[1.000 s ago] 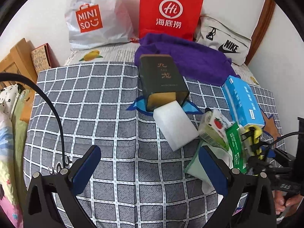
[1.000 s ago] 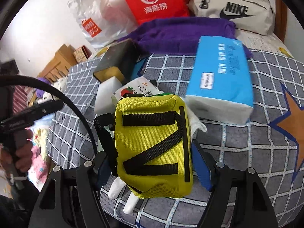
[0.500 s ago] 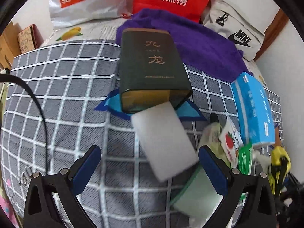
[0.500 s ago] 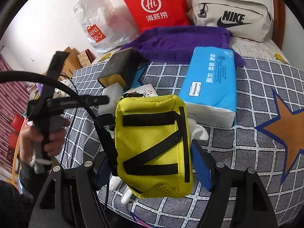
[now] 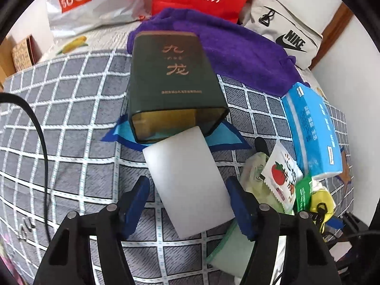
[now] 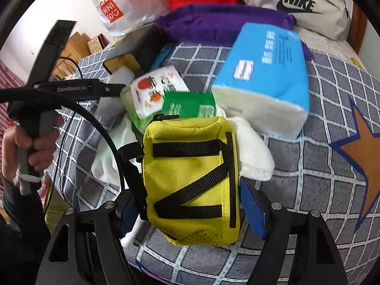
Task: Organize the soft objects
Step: 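Grasp the white sponge block with the left gripper while the right lifts the pouch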
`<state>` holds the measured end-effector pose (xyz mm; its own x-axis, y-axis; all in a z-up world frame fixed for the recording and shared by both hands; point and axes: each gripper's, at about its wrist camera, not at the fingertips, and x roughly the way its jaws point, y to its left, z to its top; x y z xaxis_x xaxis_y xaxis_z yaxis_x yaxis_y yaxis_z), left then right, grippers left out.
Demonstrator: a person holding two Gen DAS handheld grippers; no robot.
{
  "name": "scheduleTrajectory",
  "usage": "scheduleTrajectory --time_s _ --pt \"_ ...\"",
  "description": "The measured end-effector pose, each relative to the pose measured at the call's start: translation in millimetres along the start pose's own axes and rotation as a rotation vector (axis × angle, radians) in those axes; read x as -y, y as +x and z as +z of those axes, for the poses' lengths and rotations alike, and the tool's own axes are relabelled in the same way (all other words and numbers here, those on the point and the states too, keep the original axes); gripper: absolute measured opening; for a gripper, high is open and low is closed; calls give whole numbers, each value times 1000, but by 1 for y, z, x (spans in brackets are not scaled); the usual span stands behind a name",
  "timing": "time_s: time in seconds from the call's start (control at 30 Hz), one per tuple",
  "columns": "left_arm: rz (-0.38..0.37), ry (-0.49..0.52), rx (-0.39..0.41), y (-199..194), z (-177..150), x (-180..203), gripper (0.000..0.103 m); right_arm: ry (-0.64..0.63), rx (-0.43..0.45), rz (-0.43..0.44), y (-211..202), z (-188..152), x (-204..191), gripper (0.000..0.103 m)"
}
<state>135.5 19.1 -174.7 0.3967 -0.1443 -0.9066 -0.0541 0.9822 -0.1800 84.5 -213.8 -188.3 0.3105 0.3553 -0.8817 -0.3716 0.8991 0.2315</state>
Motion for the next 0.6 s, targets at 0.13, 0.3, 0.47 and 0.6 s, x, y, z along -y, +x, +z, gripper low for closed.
scheduleTrajectory --time_s 0.13,0.3,0.47,0.6 --pt "8 21 -5 -1 0 6 66 6 -12 -16 -6 -10 9 84" --pt "1 4 -48 13 7 4 69 10 8 -36 -24 -20 15 87" --pt "34 24 -45 19 9 16 63 -29 22 -27 -22 -22 4 94" --pt "18 42 -28 16 8 19 59 -41 -8 -36 -4 -21 2 94"
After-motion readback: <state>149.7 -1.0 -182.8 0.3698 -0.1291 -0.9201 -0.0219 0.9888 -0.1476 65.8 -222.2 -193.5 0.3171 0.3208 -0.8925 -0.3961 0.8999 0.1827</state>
